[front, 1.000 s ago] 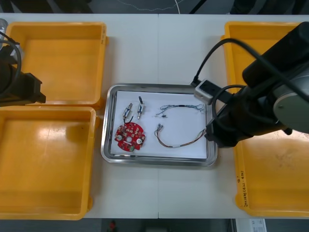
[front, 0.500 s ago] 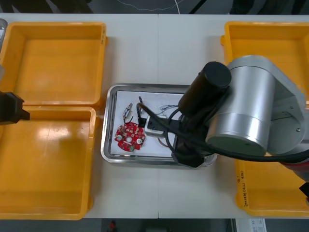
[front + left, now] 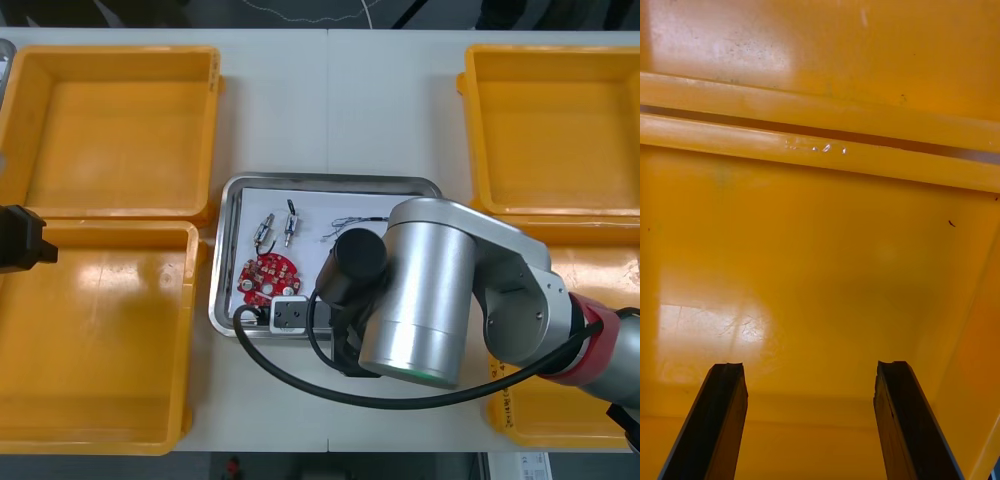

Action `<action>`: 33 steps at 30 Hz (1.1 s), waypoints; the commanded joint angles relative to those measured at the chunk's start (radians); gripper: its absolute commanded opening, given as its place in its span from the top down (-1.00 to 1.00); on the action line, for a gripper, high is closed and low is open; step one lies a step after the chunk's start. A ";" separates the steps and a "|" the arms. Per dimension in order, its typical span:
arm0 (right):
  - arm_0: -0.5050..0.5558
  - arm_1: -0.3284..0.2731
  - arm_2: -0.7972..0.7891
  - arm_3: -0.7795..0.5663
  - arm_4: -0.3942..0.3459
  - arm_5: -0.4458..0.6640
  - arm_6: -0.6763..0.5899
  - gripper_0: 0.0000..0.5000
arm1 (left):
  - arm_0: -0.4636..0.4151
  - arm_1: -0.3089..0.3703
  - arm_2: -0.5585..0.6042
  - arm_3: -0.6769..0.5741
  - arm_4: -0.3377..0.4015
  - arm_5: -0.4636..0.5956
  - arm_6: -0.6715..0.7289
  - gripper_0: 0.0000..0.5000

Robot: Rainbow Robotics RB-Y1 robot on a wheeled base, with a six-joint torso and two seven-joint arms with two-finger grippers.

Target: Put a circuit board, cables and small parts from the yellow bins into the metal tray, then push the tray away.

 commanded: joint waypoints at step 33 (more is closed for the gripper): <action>-0.031 0.102 0.166 0.175 0.180 -0.119 0.018 -0.86 | 0.015 0.043 0.031 -0.032 0.010 0.006 -0.086 -1.00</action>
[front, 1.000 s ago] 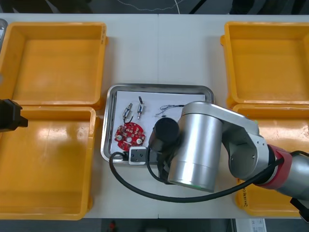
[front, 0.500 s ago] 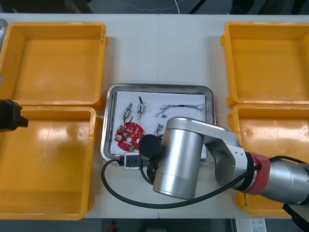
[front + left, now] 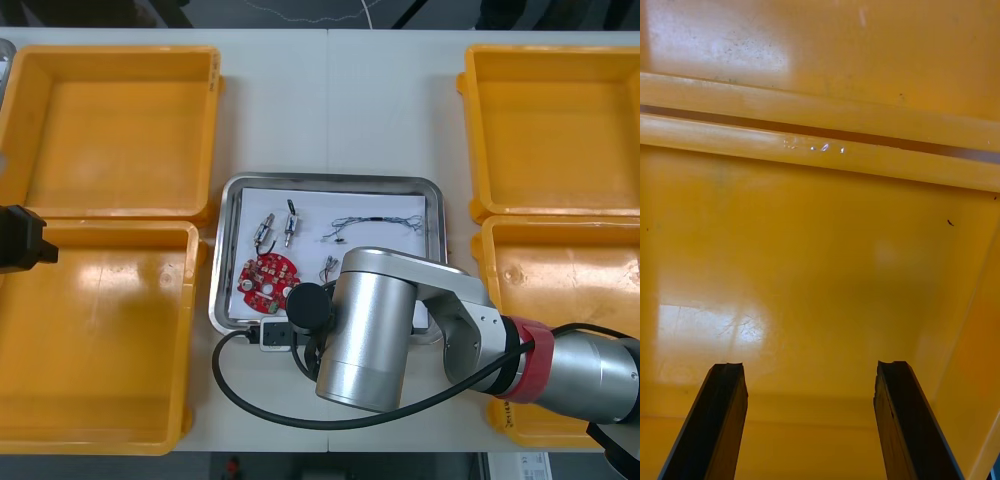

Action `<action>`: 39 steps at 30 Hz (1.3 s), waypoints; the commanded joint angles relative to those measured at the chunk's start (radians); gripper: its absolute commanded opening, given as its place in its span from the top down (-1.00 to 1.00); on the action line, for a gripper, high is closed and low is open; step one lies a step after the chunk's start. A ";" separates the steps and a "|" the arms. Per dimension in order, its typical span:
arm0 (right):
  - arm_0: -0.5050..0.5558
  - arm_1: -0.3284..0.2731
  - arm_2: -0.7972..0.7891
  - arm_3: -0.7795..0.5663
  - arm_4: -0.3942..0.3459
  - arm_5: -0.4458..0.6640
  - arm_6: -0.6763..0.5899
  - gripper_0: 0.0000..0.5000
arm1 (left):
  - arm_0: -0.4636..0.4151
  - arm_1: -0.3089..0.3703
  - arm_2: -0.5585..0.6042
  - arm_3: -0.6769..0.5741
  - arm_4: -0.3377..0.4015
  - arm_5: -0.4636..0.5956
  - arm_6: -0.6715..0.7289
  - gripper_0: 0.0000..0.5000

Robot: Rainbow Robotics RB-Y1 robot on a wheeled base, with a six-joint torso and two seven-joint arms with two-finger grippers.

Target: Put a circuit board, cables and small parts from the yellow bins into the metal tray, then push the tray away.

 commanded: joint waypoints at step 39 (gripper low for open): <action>-0.165 -0.042 0.010 0.088 0.073 -0.116 0.005 1.00 | 0.015 0.043 0.031 -0.032 0.008 0.006 -0.086 -1.00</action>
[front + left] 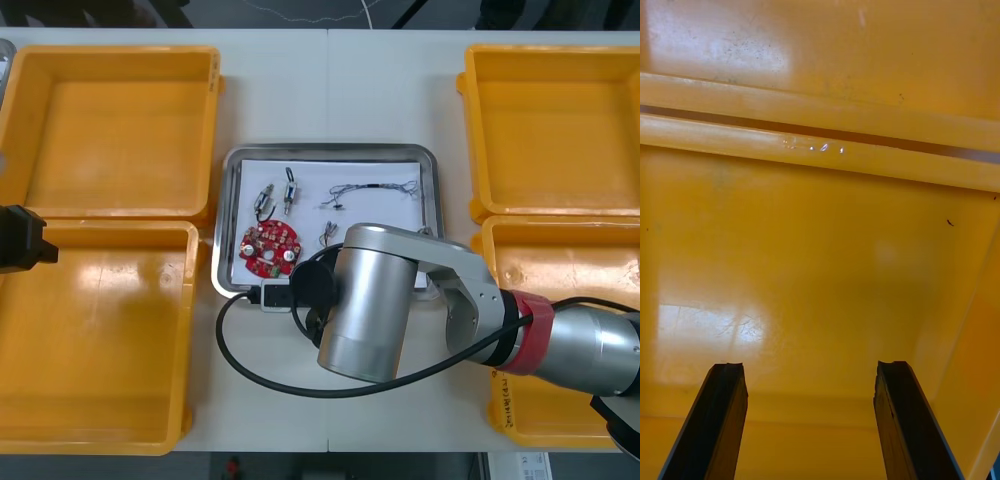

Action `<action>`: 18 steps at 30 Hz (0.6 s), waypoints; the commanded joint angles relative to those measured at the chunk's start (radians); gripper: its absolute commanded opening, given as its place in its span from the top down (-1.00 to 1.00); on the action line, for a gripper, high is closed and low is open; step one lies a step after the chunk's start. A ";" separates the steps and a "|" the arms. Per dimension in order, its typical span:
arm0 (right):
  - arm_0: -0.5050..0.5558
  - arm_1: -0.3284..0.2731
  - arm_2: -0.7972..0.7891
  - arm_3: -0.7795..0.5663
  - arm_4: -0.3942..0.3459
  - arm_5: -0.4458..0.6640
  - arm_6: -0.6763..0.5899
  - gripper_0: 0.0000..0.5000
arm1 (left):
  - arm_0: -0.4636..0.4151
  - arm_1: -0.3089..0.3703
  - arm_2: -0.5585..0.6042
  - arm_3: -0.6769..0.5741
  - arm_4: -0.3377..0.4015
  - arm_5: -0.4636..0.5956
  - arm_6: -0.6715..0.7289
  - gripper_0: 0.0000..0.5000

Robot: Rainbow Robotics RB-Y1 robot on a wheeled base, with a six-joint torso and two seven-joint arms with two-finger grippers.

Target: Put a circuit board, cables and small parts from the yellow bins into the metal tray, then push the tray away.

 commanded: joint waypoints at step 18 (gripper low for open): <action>-0.277 -0.041 0.010 0.207 -0.060 -0.102 -0.001 1.00 | 0.015 0.043 0.031 -0.031 0.008 0.006 -0.086 -1.00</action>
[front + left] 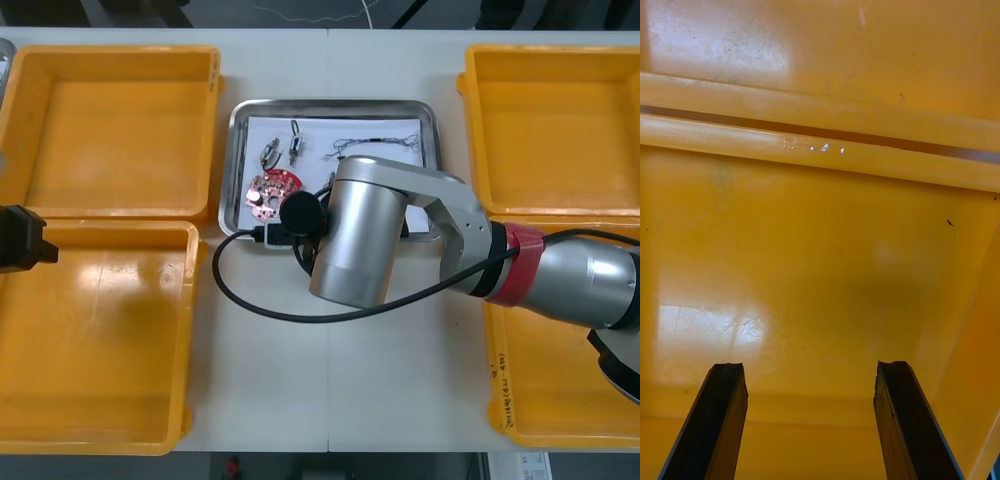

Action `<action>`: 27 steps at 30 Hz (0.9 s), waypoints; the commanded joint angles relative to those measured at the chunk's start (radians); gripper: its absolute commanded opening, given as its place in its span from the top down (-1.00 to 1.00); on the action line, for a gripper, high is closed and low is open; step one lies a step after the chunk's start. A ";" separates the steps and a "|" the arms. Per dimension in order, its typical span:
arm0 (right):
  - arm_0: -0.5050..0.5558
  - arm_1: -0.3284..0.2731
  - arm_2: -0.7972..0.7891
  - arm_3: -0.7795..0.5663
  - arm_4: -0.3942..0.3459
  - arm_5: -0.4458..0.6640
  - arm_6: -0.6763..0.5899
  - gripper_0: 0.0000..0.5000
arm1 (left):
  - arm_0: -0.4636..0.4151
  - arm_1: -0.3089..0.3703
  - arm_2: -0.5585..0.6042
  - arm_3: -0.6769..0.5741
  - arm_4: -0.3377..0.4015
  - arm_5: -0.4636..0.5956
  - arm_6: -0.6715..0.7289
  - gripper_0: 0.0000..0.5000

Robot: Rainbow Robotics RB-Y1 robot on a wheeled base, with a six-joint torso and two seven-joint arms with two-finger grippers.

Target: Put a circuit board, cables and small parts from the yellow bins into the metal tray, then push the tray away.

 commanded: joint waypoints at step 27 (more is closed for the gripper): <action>-0.271 -0.021 0.093 0.291 -0.079 -0.252 0.041 1.00 | 0.015 0.043 0.031 -0.031 0.008 0.006 -0.086 -1.00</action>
